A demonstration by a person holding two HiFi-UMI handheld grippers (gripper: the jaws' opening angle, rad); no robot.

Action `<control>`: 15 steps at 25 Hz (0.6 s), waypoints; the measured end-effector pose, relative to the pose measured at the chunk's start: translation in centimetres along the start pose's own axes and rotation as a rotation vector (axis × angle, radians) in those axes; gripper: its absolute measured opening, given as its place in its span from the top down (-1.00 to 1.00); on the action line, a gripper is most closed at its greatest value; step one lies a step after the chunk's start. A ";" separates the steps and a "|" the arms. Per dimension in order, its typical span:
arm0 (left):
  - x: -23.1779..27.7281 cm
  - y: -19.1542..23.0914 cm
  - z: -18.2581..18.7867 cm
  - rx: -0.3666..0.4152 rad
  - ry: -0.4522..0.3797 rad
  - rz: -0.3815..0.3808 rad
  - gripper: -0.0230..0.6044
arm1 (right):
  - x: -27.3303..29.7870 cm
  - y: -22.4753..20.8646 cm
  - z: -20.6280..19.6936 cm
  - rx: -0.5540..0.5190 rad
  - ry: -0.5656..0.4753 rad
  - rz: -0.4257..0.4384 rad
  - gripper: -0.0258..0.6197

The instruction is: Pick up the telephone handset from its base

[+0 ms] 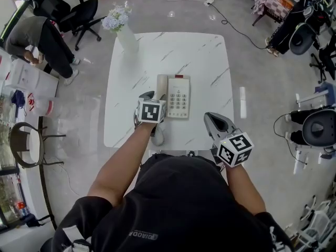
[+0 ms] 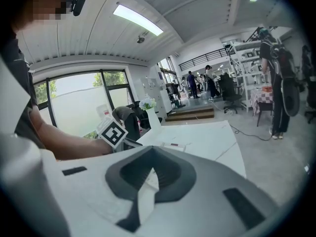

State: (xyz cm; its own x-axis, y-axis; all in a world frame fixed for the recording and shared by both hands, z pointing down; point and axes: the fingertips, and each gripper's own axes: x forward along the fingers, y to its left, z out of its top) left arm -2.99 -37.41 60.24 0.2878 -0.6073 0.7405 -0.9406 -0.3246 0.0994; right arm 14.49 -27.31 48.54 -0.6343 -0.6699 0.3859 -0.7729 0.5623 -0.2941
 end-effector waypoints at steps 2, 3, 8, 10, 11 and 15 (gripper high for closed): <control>1.6 0.0 -0.4 0.000 0.032 0.009 0.25 | -0.3 -0.5 -0.1 0.007 -0.002 -0.012 0.92; 2.2 0.0 -0.5 0.003 0.047 0.013 0.23 | -0.4 -0.8 -0.1 0.011 -0.002 -0.017 0.92; 4.4 0.5 -0.8 -0.003 0.092 0.047 0.17 | -0.5 -1.9 -0.5 0.021 0.009 -0.031 0.92; 5.0 0.7 -0.8 -0.014 0.103 0.057 0.16 | -0.4 -2.1 -0.6 0.022 0.015 -0.033 0.92; 5.3 0.8 -0.9 -0.022 0.106 0.059 0.14 | -0.3 -2.2 -0.7 0.022 0.018 -0.034 0.92; 6.4 0.6 -1.1 -0.048 0.134 0.071 0.11 | -0.2 -2.5 -0.9 0.018 0.027 -0.029 0.92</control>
State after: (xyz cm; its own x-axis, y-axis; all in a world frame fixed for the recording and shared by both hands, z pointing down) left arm -1.95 -40.72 65.81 0.1967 -0.5246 0.8283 -0.9662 -0.2474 0.0728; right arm 16.56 -28.16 49.99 -0.6110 -0.6725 0.4176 -0.7913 0.5337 -0.2984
